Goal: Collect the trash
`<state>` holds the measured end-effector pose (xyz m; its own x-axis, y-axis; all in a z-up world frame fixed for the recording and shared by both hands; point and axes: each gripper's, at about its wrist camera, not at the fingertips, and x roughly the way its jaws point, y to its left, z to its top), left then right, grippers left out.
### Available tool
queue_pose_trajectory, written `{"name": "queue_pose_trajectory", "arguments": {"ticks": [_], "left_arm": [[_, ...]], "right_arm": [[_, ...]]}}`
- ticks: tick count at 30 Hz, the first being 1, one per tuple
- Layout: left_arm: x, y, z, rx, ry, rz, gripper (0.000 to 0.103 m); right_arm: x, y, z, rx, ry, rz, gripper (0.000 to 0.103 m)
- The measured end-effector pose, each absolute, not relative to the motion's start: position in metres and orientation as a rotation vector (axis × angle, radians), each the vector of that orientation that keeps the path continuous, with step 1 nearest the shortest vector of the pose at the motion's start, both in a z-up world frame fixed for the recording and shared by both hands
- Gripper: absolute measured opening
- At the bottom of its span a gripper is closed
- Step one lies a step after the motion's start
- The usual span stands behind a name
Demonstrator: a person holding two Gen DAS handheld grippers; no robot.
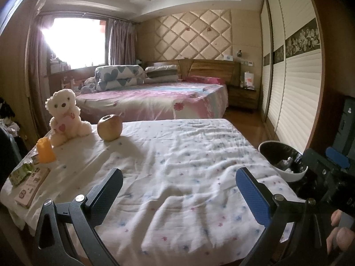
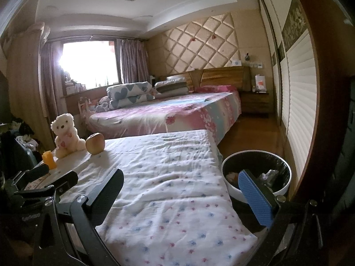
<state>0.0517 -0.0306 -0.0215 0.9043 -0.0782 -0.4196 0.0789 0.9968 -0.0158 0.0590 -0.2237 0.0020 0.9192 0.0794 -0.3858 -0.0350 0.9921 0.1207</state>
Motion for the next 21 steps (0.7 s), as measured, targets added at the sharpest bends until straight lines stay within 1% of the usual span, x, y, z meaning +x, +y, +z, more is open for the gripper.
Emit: {"name": "queue_pose_trajectory", "arguments": {"ticks": [21], "left_arm": [[0.0507, -0.0296, -0.0219, 0.021, 0.423, -0.075, 0.102]], "right_arm": [[0.0589, -0.2254, 0.0034, 0.120, 0.403, 0.056, 0.103]]}}
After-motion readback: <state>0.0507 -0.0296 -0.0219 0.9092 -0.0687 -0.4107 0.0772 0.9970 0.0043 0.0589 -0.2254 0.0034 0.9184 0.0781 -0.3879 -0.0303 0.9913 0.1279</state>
